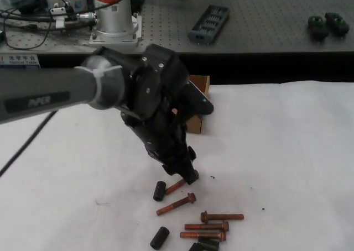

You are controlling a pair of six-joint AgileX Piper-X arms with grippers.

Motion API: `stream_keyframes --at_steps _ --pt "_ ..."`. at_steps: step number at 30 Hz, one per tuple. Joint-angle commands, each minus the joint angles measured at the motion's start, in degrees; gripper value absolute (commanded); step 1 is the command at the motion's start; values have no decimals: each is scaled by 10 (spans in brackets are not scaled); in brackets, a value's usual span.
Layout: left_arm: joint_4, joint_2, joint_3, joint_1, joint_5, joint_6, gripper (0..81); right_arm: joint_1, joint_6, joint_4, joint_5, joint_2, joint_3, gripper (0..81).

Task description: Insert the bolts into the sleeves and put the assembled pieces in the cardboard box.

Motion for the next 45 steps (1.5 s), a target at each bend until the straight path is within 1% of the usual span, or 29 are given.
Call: stream_keyframes --at_steps 1,4,10,15,20,32,33,35,40,45 --pt "10 34 -26 -17 -51 40 393 -3 -2 2 2 -5 -4 55" --pt "11 57 -40 -24 -67 40 393 -3 -13 2 2 -5 -4 55" --pt "3 77 -47 -25 -67 44 393 -3 -22 2 2 -5 -4 55" --pt "-16 77 -47 -25 -64 50 391 -3 -22 2 2 -5 -4 55" --pt "-20 77 -47 -25 -43 62 344 -3 -22 2 2 -5 -4 55" --pt "-10 119 -47 -25 -39 41 343 -3 -21 11 2 -5 -4 55" --pt "-10 121 -47 -25 -35 42 328 -3 -21 12 2 -5 -4 55" --pt "-10 121 -47 -25 -35 42 263 -3 -21 12 2 -5 -4 55" --pt "13 121 -53 -25 -52 52 10 -3 -21 12 2 -5 -4 55" --pt "45 106 -62 -25 -89 62 6 -3 -21 10 2 -5 -4 55"
